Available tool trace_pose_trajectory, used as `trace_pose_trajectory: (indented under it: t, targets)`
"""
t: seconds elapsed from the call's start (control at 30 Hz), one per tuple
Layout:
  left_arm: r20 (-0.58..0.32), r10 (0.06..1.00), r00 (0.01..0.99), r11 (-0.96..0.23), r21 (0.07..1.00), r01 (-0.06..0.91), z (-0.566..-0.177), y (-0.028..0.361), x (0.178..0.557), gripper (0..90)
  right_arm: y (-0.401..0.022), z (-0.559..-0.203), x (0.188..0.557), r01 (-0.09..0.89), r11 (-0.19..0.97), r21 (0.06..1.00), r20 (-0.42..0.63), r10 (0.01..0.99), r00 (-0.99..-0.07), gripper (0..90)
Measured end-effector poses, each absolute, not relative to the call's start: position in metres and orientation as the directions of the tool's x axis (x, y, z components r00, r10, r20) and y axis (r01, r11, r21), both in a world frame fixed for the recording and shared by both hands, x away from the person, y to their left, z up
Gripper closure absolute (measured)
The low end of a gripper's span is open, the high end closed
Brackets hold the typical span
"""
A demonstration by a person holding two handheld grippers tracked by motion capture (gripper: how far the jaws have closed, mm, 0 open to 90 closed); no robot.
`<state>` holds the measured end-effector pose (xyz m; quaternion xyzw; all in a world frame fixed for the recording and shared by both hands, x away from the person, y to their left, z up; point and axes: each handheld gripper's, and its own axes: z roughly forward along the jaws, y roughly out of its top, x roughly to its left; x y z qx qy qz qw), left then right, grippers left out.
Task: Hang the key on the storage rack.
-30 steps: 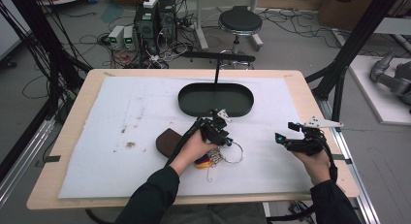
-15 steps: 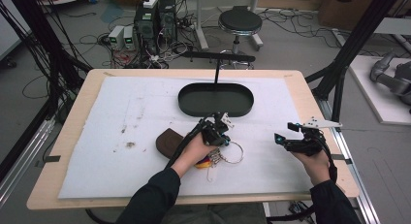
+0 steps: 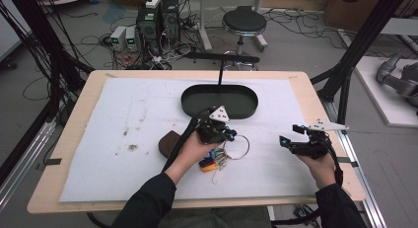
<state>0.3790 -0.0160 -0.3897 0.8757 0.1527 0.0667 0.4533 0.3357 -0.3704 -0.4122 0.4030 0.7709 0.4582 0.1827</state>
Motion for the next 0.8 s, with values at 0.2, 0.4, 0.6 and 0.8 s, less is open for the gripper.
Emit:
trace_pose_trajectory:
  t: [0.2, 0.4, 0.6, 0.8]
  targets:
    - [-0.032, 0.290, 0.957, -0.511, 0.840, 0.183, -0.385, -0.005, 0.368, 86.0, -0.370, -0.412, 0.336, 0.452, 0.256, 0.854, 0.087, 0.788, -0.610, 19.9]
    - [-0.041, 0.273, 0.961, -0.524, 0.831, 0.185, -0.387, -0.002, 0.362, 85.8, -0.369, -0.413, 0.336, 0.453, 0.259, 0.853, 0.087, 0.786, -0.612, 19.9]
    - [-0.036, 0.259, 0.965, -0.575, 0.797, 0.184, -0.394, -0.005, 0.361, 84.3, -0.369, -0.413, 0.336, 0.453, 0.261, 0.852, 0.086, 0.785, -0.614, 19.9]
    - [-0.051, 0.260, 0.964, -0.575, 0.794, 0.197, -0.396, -0.004, 0.361, 86.1, -0.369, -0.413, 0.336, 0.453, 0.260, 0.853, 0.087, 0.784, -0.614, 19.9]
